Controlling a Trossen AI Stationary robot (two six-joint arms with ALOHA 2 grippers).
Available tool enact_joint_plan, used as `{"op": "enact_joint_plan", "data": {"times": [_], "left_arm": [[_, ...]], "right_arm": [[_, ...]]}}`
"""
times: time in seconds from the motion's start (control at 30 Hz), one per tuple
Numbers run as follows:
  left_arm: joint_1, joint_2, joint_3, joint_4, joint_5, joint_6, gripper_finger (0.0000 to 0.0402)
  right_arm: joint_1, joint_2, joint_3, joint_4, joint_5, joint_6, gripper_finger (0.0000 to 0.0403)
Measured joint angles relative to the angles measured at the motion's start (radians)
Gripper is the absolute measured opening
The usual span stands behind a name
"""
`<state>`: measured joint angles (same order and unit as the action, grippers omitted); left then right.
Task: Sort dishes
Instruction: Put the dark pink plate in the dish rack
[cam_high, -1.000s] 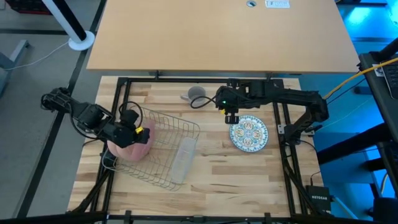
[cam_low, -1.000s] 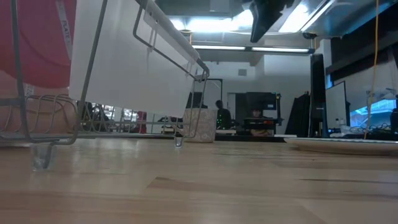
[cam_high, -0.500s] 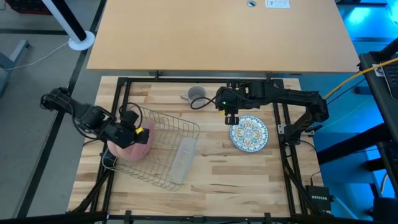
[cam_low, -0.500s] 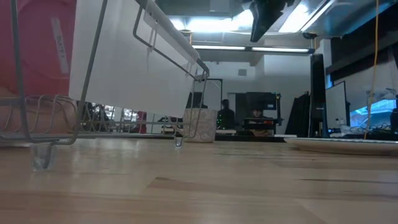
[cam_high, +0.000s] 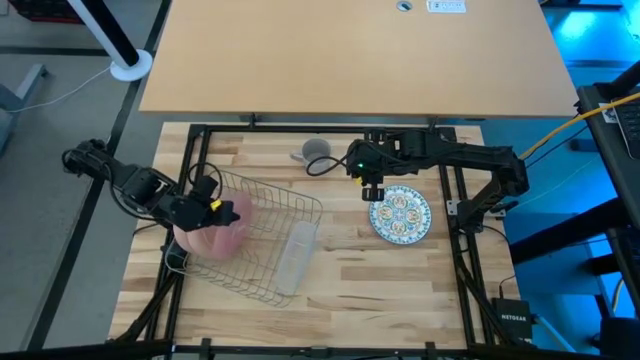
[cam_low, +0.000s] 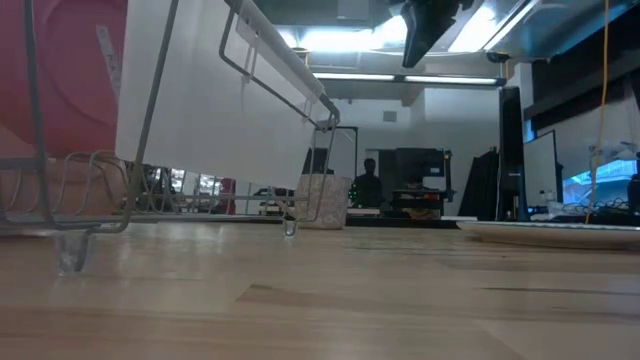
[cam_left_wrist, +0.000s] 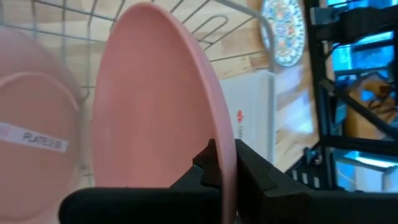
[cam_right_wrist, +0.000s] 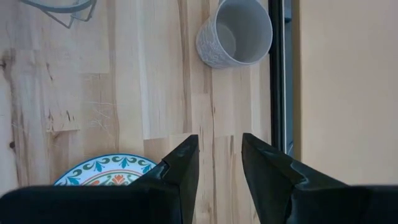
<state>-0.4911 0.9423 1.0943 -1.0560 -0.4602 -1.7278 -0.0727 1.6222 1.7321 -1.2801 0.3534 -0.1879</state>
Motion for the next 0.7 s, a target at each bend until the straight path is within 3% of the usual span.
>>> {"op": "enact_joint_plan", "data": {"times": [0.43,0.7], "left_arm": [[0.0,0.018,-0.055,-0.041,0.072,-0.124,0.0014],[0.0,-0.008,-0.063,-0.053,0.109,-0.056,0.003]], "right_arm": [[0.0,0.0,0.0,0.0,-0.003,0.0,0.0124],[0.0,0.0,0.0,0.0,-0.011,0.0,0.0124]]}}
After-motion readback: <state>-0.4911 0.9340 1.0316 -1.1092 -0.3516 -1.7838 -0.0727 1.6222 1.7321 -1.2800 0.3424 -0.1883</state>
